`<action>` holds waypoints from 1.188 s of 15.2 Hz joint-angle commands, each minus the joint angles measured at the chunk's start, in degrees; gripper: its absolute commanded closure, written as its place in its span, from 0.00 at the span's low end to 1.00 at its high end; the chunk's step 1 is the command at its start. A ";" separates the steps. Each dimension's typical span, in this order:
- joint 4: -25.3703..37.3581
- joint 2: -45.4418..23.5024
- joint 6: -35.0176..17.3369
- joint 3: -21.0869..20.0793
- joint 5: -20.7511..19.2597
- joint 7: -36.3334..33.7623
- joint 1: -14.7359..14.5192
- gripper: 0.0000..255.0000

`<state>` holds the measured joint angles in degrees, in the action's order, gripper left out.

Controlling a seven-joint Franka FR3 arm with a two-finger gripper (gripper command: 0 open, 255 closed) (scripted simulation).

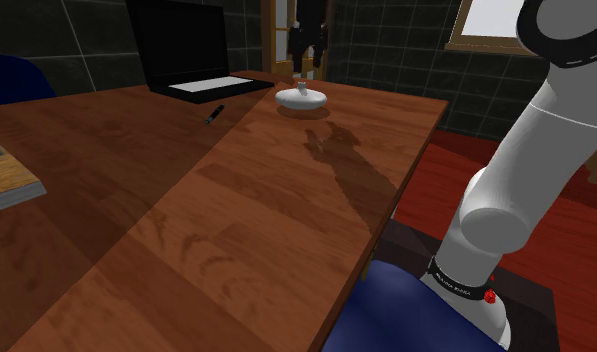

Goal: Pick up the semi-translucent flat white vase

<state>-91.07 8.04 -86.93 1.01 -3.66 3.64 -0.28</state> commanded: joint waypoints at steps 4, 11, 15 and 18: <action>-1.67 -0.96 -2.36 0.03 -0.01 -0.35 0.04 0.00; -5.54 -0.03 -5.30 0.06 -0.03 -0.50 0.05 1.00; -5.49 -0.04 -5.25 0.07 -0.03 -0.48 0.06 1.00; -5.40 -0.10 -5.23 0.06 -0.03 -0.49 0.05 1.00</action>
<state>-96.45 7.99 -92.16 1.09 -3.70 3.15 -0.21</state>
